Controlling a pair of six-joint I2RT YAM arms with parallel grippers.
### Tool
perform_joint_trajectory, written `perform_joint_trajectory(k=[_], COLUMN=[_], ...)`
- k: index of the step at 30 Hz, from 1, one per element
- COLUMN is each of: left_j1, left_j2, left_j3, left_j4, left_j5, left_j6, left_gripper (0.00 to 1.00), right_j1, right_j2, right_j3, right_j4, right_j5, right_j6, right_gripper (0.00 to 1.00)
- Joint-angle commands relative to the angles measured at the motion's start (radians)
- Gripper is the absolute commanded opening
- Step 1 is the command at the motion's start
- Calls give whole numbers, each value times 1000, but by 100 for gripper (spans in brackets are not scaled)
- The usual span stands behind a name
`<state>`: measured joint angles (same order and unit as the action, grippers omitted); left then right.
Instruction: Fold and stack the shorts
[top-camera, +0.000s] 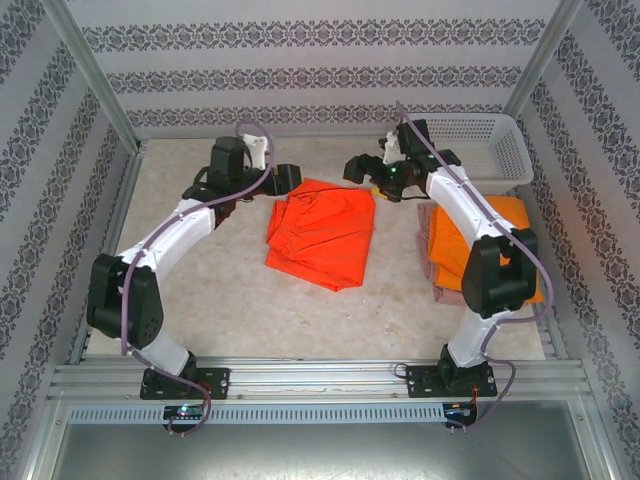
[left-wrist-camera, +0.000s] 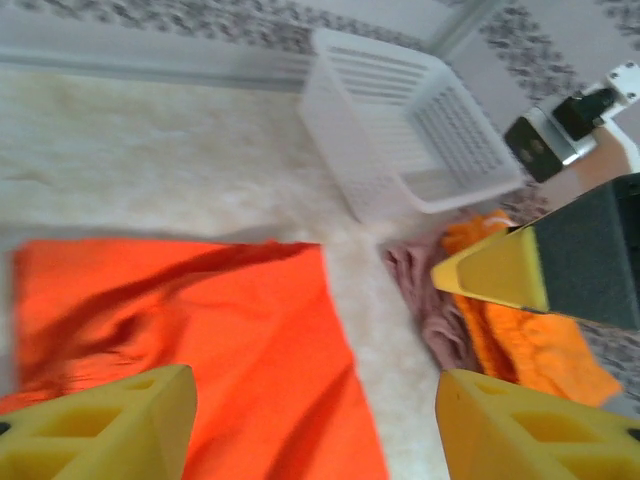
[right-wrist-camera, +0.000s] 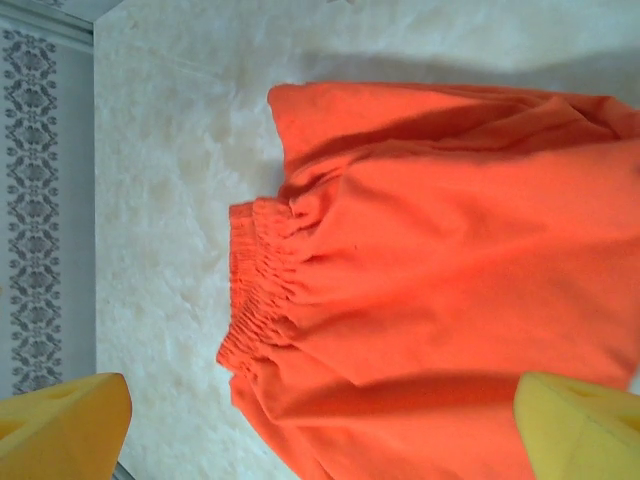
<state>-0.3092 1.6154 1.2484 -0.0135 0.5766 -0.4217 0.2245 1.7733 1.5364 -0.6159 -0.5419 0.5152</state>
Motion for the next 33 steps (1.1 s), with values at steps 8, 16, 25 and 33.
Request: perform_joint_trajectory(k=[8,16,25,33], left_j1=[-36,-31,-31,-31], left_j2=[219,242,246,231], left_j3=[-177,-267,-301,-302], left_j4=[79,105,152,145], left_j5=[-31,-78,-70,-70], left_j6=[-74,-71,-95,-94], left_gripper=[57,55,54,54], right_j1=[-30,-33,2,42], right_j2=[46,136,211,259], right_j3=[-204,-225,-210,-185], right_j4=[-7,14,54,75], right_j5=[9,15,7,10], right_j6=[-54,-29,5,26], right_gripper=[97,92,82,67])
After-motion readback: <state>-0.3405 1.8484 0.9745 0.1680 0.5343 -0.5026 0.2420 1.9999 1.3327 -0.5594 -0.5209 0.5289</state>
